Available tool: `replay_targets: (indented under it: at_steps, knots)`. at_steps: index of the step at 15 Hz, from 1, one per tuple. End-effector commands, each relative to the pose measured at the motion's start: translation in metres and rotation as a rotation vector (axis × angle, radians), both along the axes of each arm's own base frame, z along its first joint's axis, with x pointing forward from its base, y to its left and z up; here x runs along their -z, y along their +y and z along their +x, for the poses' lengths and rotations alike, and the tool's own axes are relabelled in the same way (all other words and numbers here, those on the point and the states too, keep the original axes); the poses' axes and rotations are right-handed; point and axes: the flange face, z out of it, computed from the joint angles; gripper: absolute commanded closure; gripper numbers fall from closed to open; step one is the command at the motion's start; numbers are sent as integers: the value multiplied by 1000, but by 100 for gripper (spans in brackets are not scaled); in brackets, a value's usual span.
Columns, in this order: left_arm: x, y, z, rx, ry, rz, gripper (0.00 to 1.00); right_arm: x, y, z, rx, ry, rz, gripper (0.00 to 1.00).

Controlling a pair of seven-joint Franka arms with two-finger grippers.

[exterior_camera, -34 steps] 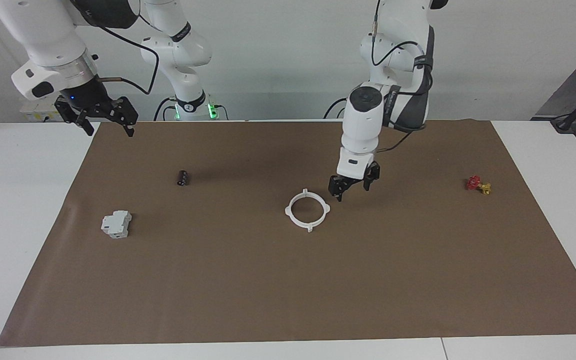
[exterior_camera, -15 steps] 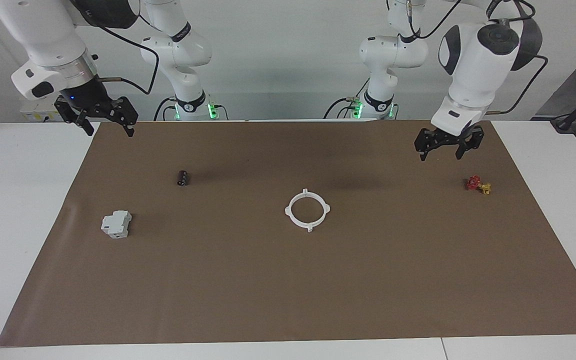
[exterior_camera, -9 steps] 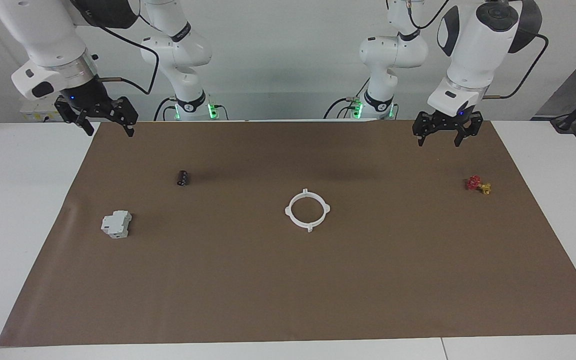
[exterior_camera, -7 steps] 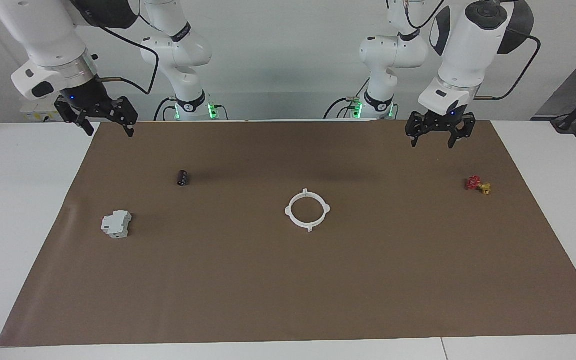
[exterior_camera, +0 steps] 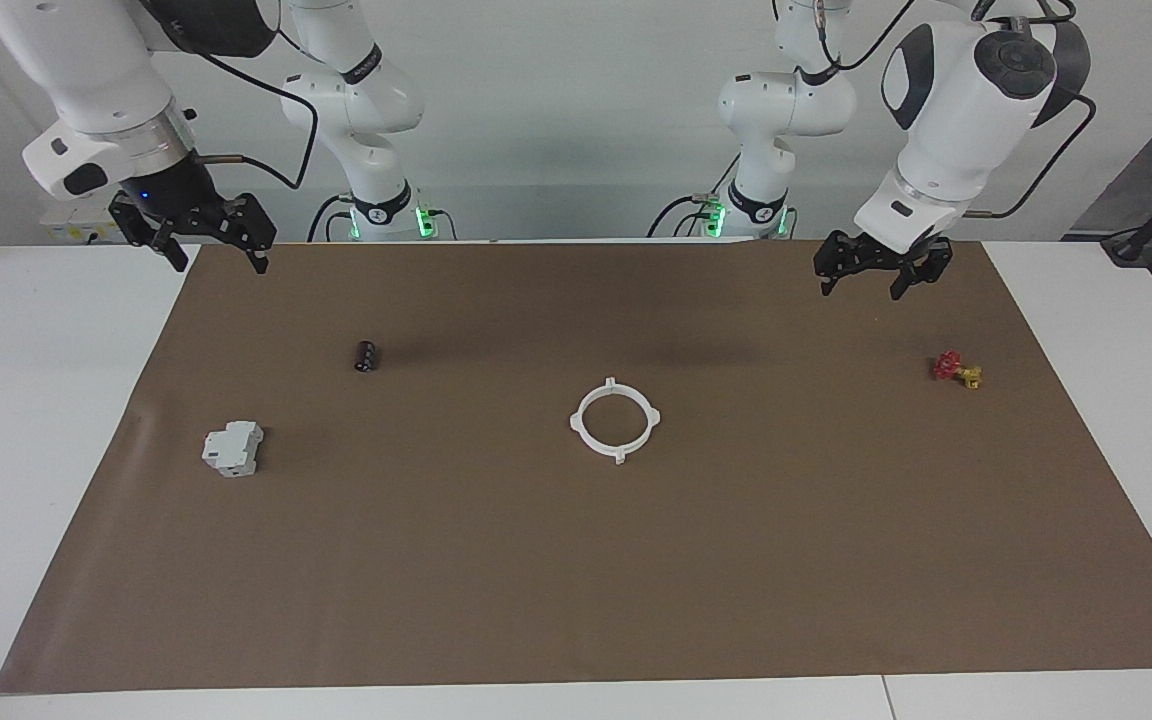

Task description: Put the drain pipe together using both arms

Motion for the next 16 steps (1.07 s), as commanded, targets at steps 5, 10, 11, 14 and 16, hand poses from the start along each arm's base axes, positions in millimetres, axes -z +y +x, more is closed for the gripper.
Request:
replay_targets:
  at_steps: [5, 10, 11, 14, 16]
  knots:
    - [-9, 8, 5, 15, 21, -9, 0, -2, -2, -2, -8, 5, 15, 0]
    - [-19, 5, 0, 9, -2, -6, 0, -2, -2, -2, -8, 5, 15, 0]
    - [-19, 6, 0, 7, -2, -6, 0, -2, -2, -2, -8, 5, 15, 0]
    - [-23, 16, 0, -2, 2, -6, 0, -2, -2, -2, -8, 5, 15, 0]
    - [-27, 16, -3, -4, 11, -4, 0, -2, -2, -2, -8, 5, 15, 0]
